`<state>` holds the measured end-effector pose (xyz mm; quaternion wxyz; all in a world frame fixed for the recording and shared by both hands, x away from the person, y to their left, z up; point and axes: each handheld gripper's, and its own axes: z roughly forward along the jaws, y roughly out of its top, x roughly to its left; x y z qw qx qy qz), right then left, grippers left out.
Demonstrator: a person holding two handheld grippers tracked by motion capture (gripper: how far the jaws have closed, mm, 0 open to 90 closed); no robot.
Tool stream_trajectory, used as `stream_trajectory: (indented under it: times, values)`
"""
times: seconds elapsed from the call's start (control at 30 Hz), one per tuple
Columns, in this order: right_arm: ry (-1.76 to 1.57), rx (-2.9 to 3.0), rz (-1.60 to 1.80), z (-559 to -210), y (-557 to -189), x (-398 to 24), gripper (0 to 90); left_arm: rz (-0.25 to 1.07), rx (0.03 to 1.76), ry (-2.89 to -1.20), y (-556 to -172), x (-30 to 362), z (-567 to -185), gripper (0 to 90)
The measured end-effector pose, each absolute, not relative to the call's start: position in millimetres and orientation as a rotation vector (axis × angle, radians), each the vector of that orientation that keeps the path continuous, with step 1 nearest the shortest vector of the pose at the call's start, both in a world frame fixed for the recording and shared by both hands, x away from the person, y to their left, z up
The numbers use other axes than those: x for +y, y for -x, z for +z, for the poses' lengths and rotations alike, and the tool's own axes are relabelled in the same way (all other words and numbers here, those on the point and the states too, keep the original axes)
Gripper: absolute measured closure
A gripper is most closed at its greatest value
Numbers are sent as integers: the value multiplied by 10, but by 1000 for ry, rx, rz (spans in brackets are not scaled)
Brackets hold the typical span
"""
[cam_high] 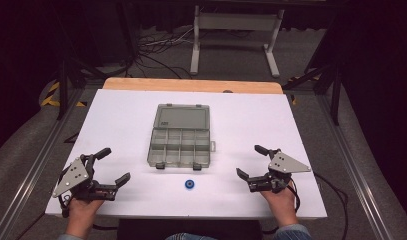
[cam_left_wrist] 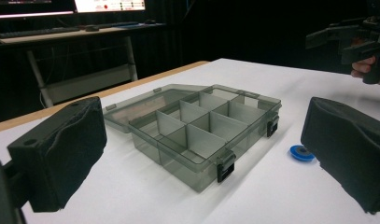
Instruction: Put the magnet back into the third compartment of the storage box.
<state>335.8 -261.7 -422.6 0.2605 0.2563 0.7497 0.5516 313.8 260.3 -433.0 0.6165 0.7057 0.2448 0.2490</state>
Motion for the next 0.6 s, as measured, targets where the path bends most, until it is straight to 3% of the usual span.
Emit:
stream_trajectory:
  times: [0.23, 0.6]
  values:
    - [-702, 2013, 1518, -4217, -3355, -2636, 18, 570, 565, -1594, -3134, 2620, -4304, 39]
    - [-695, 2008, 1523, -4213, -3350, -2631, 14, 563, 565, -1620, -3134, 2580, -4318, 3]
